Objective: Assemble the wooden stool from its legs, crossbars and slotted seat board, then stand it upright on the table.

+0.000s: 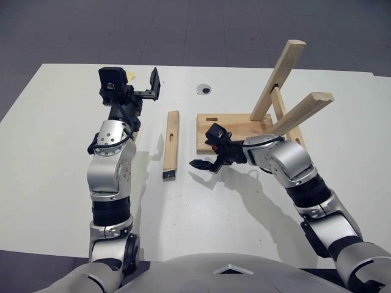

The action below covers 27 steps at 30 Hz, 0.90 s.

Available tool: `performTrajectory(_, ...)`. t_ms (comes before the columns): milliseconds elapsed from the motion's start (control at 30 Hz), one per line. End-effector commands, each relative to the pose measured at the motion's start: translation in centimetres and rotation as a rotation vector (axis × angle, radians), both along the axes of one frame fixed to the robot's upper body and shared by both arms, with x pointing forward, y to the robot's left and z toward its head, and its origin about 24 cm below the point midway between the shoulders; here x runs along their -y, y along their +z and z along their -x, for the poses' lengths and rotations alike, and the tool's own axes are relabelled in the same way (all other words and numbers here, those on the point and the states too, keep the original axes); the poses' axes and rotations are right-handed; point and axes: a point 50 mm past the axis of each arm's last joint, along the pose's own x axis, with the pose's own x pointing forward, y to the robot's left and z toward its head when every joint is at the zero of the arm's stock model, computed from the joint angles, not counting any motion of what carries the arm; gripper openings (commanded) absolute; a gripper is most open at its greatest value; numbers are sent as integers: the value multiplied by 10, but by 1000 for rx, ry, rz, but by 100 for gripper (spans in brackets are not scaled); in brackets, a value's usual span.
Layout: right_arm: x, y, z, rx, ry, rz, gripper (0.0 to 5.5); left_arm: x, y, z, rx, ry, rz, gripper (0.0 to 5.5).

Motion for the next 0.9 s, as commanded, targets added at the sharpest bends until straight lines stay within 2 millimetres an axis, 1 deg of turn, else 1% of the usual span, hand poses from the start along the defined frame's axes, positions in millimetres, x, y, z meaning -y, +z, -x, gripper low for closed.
performTrajectory(33,12,-6,0,-29,-32,66,536,1,3,-2,10,11,-11,540)
performTrajectory(200,14,1,1,-11,-45,52,536,2,2,-2,9,14,-12,540)
performTrajectory(400,9,-5,0,-24,-39,77,536,1,1,-3,8,20,-15,540)
performTrajectory(533,4,-14,-4,-101,-62,114,536,2,2,-4,8,20,-18,540)
performTrajectory(700,-3,-23,-7,-232,-47,143,536,0,3,-5,9,25,-22,540)
performTrajectory(733,-5,-23,-5,-263,-20,137,536,0,4,-6,9,27,-22,540)
performTrajectory(833,-7,-16,7,-262,162,140,536,-4,3,-5,3,47,-21,540)
performTrajectory(900,-1,-12,18,-237,312,182,536,-8,2,-4,-5,63,-22,540)
